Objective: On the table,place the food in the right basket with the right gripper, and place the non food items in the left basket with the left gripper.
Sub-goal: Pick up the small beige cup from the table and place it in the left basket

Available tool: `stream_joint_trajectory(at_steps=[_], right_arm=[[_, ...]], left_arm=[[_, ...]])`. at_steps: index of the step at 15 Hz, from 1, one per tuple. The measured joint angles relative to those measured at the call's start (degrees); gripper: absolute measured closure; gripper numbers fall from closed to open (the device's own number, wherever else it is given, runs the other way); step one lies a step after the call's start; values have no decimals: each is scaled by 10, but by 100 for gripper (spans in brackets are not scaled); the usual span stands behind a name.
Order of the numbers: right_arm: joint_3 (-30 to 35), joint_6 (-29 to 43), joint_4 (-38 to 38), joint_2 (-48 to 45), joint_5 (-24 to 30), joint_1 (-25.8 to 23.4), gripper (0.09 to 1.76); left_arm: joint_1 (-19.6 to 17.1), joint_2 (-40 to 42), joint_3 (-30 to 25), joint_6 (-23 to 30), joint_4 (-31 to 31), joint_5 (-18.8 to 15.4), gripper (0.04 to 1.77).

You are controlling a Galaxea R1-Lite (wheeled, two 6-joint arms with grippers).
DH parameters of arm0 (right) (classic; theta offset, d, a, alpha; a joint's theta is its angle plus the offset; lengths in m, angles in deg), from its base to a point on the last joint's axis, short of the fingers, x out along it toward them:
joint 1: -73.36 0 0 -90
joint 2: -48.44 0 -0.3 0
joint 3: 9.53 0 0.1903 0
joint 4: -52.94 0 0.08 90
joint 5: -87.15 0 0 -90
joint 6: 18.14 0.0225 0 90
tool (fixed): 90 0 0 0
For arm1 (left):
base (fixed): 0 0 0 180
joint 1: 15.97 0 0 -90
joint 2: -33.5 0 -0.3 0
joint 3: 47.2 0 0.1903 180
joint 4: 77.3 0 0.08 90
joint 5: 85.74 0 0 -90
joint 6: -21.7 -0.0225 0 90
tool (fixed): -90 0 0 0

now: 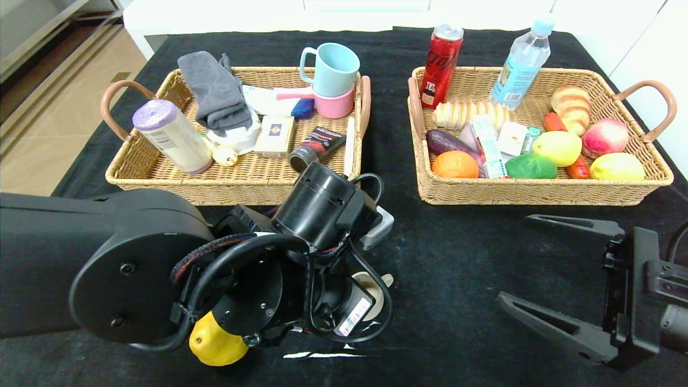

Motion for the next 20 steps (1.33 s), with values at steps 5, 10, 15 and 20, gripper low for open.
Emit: stream_joint_trajectory(at_steps=[5, 10, 15, 20], right_arm=[[0, 0, 1, 1, 0, 0, 14], [0, 0, 0, 1, 0, 0, 14], [0, 0, -1, 1, 0, 0, 14], [0, 1, -1, -3, -1, 0, 14]], left_arm=[[0, 0, -1, 1, 0, -2, 168], [0, 0, -1, 11, 3, -6, 168], [0, 7, -2, 12, 4, -7, 168], [-2, 39, -12, 44, -1, -7, 168]])
